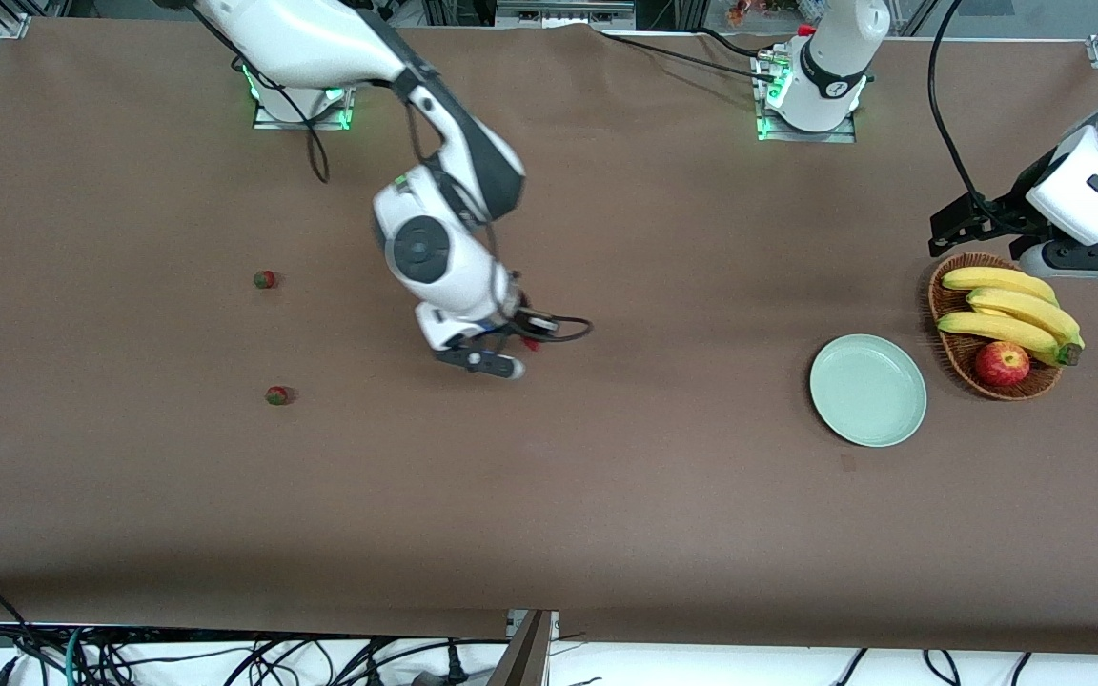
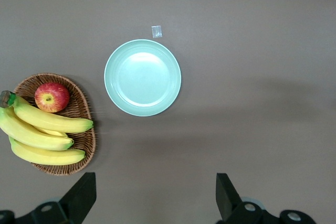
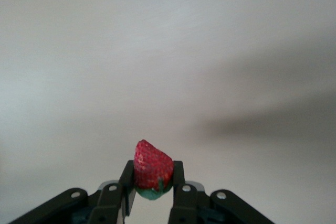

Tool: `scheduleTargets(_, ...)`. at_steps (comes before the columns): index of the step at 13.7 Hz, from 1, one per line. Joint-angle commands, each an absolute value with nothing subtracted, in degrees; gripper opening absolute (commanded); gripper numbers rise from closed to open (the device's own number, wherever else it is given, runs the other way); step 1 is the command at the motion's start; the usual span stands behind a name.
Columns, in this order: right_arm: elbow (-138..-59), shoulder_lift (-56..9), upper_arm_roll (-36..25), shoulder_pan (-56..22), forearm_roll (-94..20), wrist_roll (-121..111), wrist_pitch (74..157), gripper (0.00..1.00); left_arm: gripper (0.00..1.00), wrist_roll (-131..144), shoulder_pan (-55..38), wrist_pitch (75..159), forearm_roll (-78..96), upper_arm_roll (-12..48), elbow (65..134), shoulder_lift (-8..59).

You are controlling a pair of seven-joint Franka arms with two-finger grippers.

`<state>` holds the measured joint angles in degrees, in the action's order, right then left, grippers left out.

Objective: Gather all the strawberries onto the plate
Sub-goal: 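Carry the strawberry toward the plate and set it on the table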

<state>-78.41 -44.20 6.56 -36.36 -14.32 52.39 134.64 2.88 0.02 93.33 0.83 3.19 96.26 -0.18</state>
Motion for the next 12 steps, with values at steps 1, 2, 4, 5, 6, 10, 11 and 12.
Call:
scheduleTargets(1, -67.07, -55.26, 5.89, -43.22, -15.12, 62.46, 143.66, 0.02, 1.0, 2.2, 0.09, 92.55, -0.17, 3.43, 95.89, -0.26)
scheduleTargets(2, -66.63, -57.11, 5.71, -45.59, -15.12, 66.23, 148.83, 0.05, 1.0, 2.2, 0.17, 92.64, -0.18, 3.43, 95.89, -0.26)
scheduleTargets(4, -66.62, -59.67, 5.71, -49.03, -15.12, 74.14, 158.95, 0.39, 1.0, 2.2, 0.09, 92.55, -0.17, 3.43, 95.89, -0.26)
scheduleTargets(5, -66.62, -60.37, 5.71, -50.35, -15.03, 78.53, 163.34, 0.52, 1.0, 2.2, 0.17, 92.64, -0.18, 3.43, 95.89, -0.26)
scheduleTargets(6, -66.71, -60.47, 5.71, -50.88, -15.03, 82.05, 166.26, 0.67, 1.0, 2.2, 0.18, 92.55, -0.09, 3.43, 95.89, -0.35)
scheduleTargets(10, -66.71, -56.44, 5.1, -47.04, -14.24, 81.84, 155.37, 0.83, 1.0, 2.2, 0.17, 92.55, -0.09, 3.43, 95.89, -0.26)
scheduleTargets(11, -66.62, -53.82, 5.27, -44.24, -13.28, 78.43, 147.39, 0.84, 1.0, 2.2, 0.18, 92.55, -0.09, 3.43, 95.89, -0.35)
scheduleTargets(12, -66.8, -51.53, 5.53, -41.6, -13.53, 73.27, 140.34, 0.84, 1.0, 2.2, 0.09, 92.55, -0.09, 3.43, 95.89, -0.35)
